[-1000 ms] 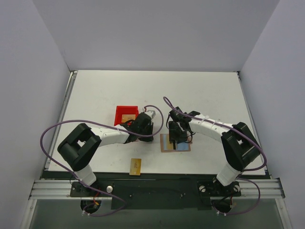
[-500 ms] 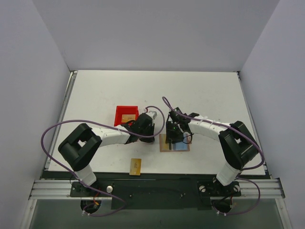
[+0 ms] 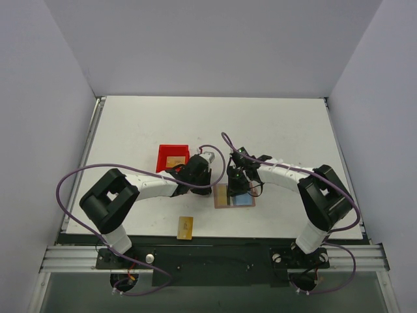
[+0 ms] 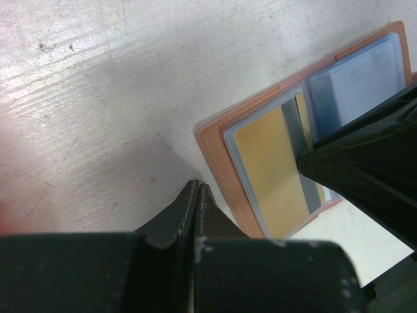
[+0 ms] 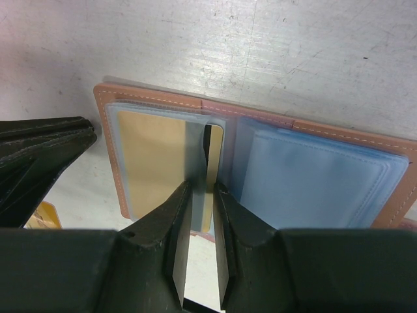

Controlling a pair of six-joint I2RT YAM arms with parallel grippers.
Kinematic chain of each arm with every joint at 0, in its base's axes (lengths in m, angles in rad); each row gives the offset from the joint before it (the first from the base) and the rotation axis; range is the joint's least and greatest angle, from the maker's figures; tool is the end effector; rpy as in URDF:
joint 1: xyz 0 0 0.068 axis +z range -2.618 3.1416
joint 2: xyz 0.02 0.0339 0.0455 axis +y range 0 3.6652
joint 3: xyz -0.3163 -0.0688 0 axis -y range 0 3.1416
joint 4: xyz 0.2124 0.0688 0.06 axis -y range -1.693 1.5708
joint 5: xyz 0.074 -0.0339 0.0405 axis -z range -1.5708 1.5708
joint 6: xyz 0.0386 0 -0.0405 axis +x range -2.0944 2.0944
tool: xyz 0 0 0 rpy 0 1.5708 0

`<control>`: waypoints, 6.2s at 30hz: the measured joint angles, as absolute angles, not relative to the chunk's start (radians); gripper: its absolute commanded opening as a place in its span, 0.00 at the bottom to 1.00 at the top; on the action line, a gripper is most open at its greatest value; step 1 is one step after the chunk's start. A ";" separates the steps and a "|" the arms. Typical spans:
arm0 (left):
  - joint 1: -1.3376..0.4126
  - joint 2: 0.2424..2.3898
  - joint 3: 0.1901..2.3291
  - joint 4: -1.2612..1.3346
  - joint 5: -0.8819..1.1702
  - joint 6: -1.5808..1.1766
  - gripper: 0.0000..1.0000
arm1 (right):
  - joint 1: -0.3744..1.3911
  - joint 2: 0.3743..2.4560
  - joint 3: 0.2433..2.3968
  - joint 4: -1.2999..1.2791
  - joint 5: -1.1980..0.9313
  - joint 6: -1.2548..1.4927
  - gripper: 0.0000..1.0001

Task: Put the credit cards into the card holder
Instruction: Insert the credit card into the card holder, then pick up the credit card at the corner of the board.

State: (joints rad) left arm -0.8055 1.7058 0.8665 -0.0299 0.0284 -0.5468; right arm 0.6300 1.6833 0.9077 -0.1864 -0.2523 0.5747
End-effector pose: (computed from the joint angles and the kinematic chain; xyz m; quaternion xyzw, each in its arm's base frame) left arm 0.2221 -0.2328 0.2229 0.1260 0.9305 -0.2254 0.2597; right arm 0.2471 0.1921 0.2306 -0.0639 0.9450 0.2674 0.1770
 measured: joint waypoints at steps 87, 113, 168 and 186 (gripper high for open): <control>-0.809 1.708 0.902 -0.064 0.024 -0.546 0.00 | 0.555 1.521 0.882 -0.123 -0.232 0.549 0.14; -0.815 1.047 0.561 -0.374 -0.152 -0.746 0.00 | 1.014 1.424 0.616 0.236 -0.231 0.916 0.36; -0.889 0.952 0.316 -0.273 -0.114 -0.875 0.00 | 1.323 1.711 0.451 0.836 -0.067 1.436 0.30; -0.972 0.950 0.292 -0.221 -0.136 -0.952 0.00 | 1.316 1.715 0.437 0.849 -0.052 1.426 0.07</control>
